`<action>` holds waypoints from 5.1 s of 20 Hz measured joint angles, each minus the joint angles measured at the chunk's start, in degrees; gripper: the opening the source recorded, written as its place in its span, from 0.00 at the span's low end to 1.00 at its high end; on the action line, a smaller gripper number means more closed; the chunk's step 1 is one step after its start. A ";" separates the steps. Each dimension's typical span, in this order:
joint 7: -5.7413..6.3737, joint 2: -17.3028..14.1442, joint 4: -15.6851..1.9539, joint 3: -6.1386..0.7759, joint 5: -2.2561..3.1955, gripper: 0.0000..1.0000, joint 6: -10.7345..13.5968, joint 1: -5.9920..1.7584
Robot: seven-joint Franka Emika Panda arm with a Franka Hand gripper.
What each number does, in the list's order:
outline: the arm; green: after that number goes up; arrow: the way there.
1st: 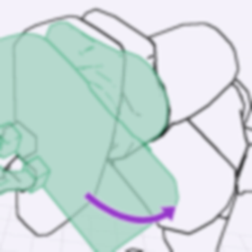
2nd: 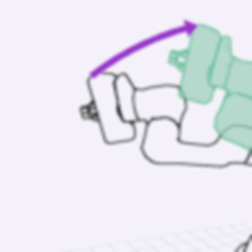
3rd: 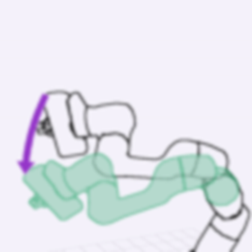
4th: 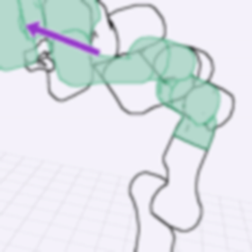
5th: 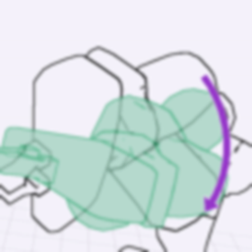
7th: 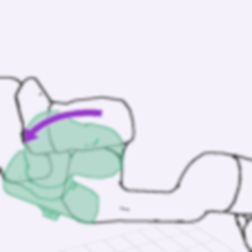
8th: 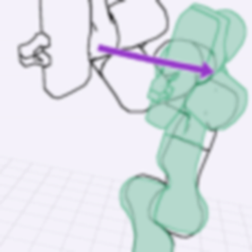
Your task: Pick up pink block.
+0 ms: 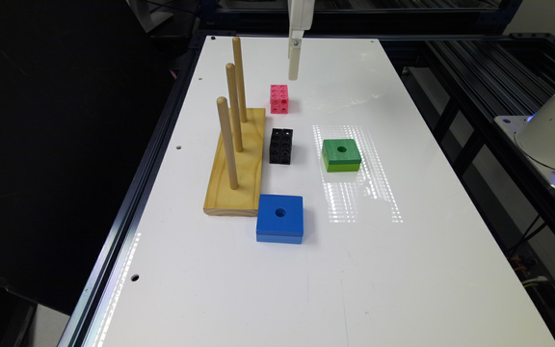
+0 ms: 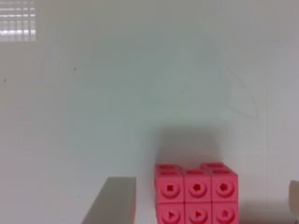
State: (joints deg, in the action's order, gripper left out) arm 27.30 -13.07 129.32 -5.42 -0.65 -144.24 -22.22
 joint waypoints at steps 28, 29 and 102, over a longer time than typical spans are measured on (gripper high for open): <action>-0.02 -9.62 -3.35 -0.17 0.00 1.00 -6.20 0.02; -0.02 -10.08 -3.37 -0.17 0.00 1.00 -6.39 0.04; 1.29 3.99 -4.43 -0.87 0.02 0.00 7.59 1.42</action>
State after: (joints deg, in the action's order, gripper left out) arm 28.58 -9.08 124.90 -6.29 -0.63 -136.65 -20.80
